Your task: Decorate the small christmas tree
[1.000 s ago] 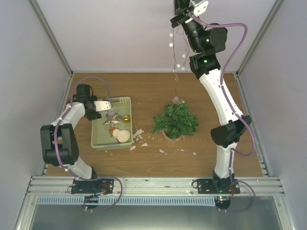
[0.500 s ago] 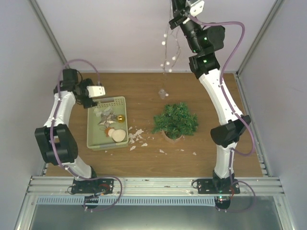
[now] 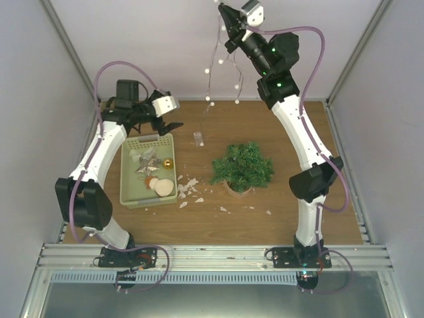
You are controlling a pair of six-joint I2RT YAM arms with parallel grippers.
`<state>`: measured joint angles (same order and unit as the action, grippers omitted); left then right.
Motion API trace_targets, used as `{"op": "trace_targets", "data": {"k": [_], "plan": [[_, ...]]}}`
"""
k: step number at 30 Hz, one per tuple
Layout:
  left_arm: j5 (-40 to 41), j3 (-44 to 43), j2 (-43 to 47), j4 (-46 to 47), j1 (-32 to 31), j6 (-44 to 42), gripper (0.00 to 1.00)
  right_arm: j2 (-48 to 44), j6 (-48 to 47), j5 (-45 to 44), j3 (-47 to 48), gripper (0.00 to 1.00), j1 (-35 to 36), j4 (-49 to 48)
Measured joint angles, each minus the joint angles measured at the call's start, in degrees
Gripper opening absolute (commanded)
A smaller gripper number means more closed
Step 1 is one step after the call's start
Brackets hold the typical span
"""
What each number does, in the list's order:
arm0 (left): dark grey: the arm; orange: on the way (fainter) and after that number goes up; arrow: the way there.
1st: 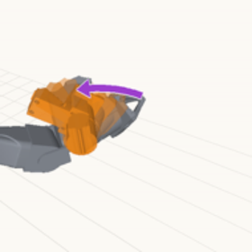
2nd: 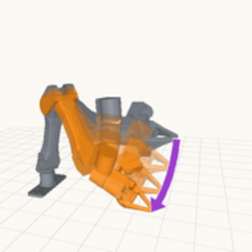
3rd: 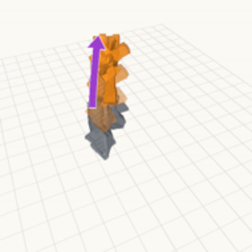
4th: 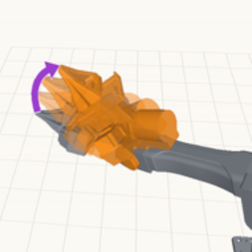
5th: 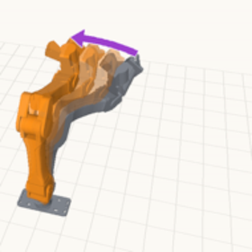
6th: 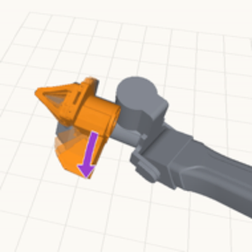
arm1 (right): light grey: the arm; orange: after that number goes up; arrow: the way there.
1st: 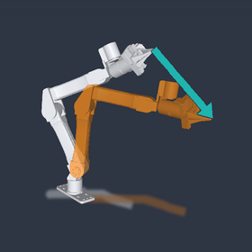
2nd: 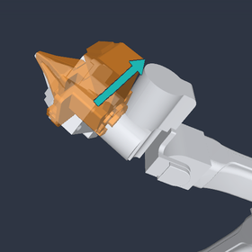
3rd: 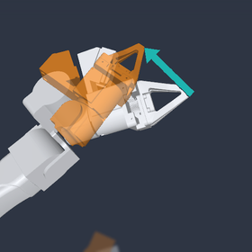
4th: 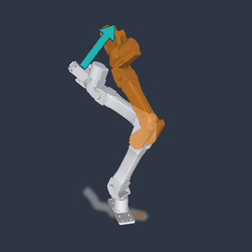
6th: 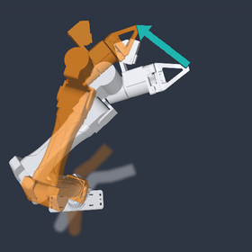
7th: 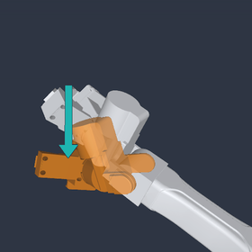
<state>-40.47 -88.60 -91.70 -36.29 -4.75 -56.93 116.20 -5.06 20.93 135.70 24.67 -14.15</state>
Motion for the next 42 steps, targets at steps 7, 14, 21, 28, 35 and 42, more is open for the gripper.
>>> {"op": "trace_targets", "data": {"k": [7,14,21,28,35,42], "plan": [[0.02,3.08,-3.06,10.19,-6.93,10.45,0.99,-0.11,0.37,4.09,-2.54,0.01,0.0,2.8],[0.55,9.64,-4.94,18.18,-10.23,16.57,0.96,-0.48,0.85,5.99,-3.21,0.01,0.0,4.5],[1.66,9.73,-9.75,22.67,-14.03,18.97,0.91,-3.02,1.01,6.84,-3.21,0.0,0.0,5.25],[2.12,9.7,-13.62,23.93,-15.41,19.89,0.83,-4.28,0.85,7.56,-3.21,0.01,0.0,6.1],[2.45,8.15,-18.14,25.42,-15.47,20.44,0.64,-5.05,0.61,7.78,-3.39,0.01,0.0,8.33],[3.67,7.52,-19.98,26.64,-15.47,20.52,0.33,-9.22,-0.31,8.17,-6.58,0.01,0.0,10.16]]}}
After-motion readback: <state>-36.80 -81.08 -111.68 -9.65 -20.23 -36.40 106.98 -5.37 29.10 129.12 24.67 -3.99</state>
